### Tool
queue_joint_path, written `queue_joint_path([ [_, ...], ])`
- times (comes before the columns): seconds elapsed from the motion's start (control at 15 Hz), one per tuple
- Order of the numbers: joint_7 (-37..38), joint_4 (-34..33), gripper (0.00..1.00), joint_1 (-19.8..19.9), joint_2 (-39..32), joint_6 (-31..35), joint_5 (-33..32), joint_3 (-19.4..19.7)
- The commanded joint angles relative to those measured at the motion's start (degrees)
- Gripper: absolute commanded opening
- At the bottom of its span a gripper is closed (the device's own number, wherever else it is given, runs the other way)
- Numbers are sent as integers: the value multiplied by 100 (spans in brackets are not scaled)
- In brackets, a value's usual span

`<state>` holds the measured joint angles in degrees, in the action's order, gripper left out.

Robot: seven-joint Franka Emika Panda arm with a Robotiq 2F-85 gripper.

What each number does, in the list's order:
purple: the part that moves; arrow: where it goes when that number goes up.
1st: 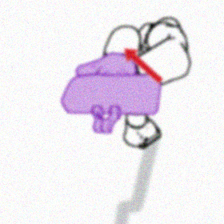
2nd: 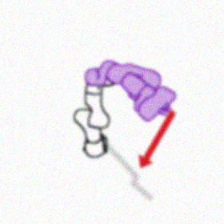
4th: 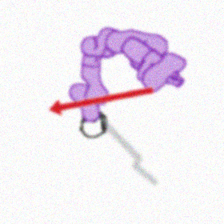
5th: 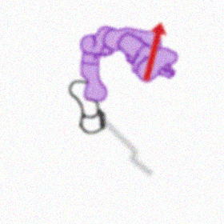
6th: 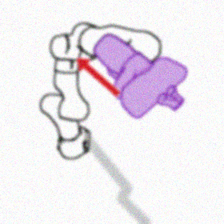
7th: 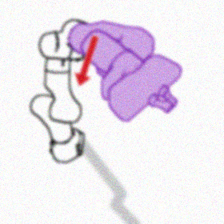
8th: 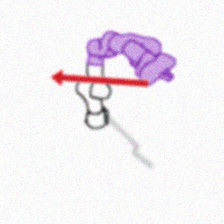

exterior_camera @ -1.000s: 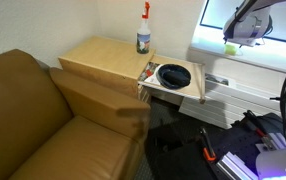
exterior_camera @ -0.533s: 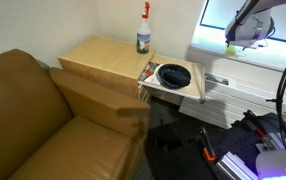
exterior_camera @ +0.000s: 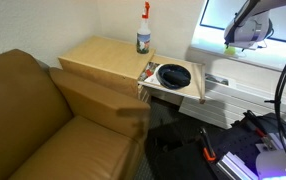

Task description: Remove the bowl from the window sill, put it in the top drawer, use the yellow sponge to wipe the window sill, and then remove the black sponge from the bowl and put it on the window sill

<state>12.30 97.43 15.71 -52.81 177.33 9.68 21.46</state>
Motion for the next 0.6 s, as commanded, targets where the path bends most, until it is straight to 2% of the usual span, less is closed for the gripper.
queue_joint_path([
  [0.0, -11, -23, 100, 11, -13, -2, -1, -12],
  [0.13, -12, -23, 100, 5, -15, 3, 0, -12],
  [0.2, -115, 9, 100, 141, 75, -9, -8, -206],
  [0.27, -150, 27, 75, 139, 101, -31, -32, -228],
  [0.33, -41, 15, 74, 7, 36, 9, -12, -75],
  [0.53, -39, -26, 53, -10, -16, -75, -20, -79],
])
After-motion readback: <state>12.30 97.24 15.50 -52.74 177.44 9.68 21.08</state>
